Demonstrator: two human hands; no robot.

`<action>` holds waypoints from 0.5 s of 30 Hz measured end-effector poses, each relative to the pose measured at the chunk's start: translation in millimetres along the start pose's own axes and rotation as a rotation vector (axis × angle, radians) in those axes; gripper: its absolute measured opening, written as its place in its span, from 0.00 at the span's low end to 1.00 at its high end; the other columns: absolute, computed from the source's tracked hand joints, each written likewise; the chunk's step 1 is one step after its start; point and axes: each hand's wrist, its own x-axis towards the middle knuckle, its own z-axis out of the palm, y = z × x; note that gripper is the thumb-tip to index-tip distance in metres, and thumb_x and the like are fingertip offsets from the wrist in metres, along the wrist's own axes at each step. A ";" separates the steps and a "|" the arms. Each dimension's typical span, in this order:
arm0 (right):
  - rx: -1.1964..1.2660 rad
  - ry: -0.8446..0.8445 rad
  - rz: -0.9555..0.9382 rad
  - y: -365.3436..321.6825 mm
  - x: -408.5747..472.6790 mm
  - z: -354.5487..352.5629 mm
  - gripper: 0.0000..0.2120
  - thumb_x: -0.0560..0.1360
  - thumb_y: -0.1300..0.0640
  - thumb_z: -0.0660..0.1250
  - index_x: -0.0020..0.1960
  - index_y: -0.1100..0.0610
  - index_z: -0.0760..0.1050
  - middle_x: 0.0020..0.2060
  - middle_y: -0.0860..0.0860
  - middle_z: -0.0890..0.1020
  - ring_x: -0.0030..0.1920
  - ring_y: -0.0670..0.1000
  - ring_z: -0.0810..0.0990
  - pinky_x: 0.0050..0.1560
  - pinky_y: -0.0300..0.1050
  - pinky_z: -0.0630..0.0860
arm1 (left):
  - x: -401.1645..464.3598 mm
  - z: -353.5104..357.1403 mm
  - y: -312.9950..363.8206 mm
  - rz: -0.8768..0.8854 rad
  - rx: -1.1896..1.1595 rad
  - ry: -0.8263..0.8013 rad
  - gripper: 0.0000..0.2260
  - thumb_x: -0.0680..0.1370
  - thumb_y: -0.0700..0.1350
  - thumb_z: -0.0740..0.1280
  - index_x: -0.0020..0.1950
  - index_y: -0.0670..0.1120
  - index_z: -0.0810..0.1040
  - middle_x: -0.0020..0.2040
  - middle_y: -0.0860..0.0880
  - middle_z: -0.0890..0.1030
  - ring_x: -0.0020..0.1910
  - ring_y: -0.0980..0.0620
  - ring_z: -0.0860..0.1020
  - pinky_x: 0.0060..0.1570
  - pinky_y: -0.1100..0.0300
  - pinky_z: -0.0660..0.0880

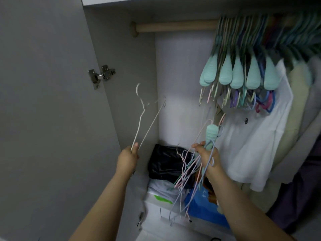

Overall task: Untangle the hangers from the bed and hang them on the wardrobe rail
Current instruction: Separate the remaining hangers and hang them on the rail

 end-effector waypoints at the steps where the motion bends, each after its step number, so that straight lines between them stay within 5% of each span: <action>1: 0.009 -0.006 0.000 -2.9 -0.5 0.4 0.13 0.72 0.68 0.70 0.36 0.55 0.69 0.34 0.54 0.75 0.35 0.52 0.75 0.36 0.35 0.73 | 5.4 2.2 19.0 0.026 -0.044 0.006 0.21 0.81 0.57 0.56 0.48 0.42 0.79 0.41 0.40 0.82 0.44 0.38 0.80 0.43 0.52 0.75; 8: 0.065 0.000 -0.011 -25.7 -1.9 2.8 0.12 0.72 0.68 0.69 0.37 0.57 0.70 0.33 0.53 0.74 0.33 0.50 0.74 0.35 0.35 0.74 | 45.8 0.1 189.1 0.294 -0.010 0.017 0.27 0.82 0.57 0.49 0.63 0.37 0.74 0.62 0.35 0.76 0.62 0.36 0.74 0.58 0.52 0.70; 15: 0.071 0.005 -0.023 -46.5 5.2 -10.6 0.13 0.72 0.70 0.68 0.35 0.57 0.69 0.30 0.51 0.74 0.29 0.45 0.75 0.35 0.35 0.72 | 91.0 4.3 272.1 0.295 0.132 -0.036 0.26 0.82 0.54 0.48 0.69 0.36 0.69 0.66 0.34 0.73 0.63 0.34 0.73 0.62 0.48 0.72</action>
